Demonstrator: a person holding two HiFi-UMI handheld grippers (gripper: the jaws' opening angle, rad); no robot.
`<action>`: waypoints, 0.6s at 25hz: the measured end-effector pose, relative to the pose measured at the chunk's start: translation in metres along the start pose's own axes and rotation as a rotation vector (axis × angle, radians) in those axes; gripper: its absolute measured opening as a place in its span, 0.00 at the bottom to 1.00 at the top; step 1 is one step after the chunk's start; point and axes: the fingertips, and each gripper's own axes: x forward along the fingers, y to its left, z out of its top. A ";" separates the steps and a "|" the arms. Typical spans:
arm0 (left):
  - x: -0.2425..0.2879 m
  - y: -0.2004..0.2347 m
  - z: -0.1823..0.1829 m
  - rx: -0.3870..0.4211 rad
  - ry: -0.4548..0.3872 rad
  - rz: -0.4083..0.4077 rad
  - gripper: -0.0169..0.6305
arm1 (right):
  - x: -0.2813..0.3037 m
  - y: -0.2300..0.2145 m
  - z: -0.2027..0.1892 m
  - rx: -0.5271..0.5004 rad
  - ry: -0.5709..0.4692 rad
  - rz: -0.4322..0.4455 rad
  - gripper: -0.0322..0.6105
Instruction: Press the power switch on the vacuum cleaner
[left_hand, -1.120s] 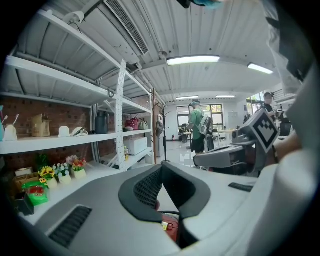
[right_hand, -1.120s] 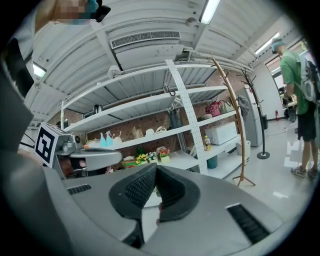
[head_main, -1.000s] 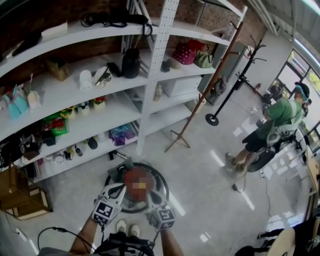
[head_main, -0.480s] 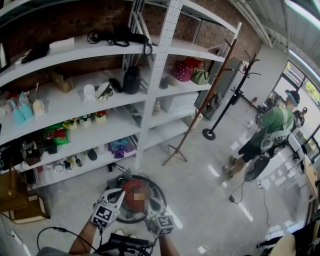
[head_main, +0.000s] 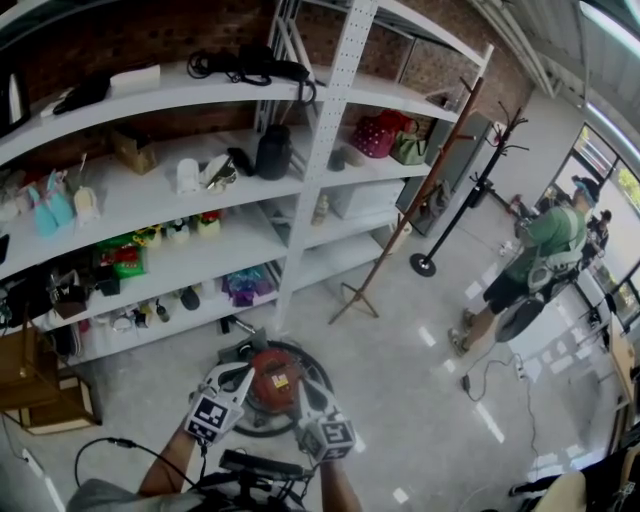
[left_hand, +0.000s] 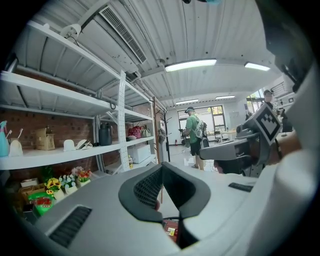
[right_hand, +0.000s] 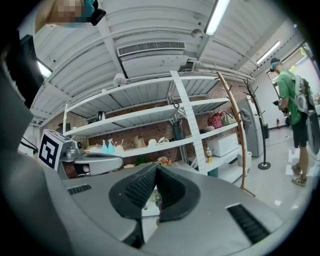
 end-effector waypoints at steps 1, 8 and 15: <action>-0.001 0.001 0.002 0.002 -0.003 0.001 0.04 | 0.001 0.002 0.003 -0.007 -0.006 0.006 0.07; -0.006 0.011 0.016 0.003 -0.033 0.021 0.04 | 0.005 0.009 0.023 -0.017 -0.032 0.019 0.07; -0.013 0.013 0.015 0.004 -0.033 0.027 0.04 | 0.001 0.015 0.019 -0.013 -0.030 0.026 0.07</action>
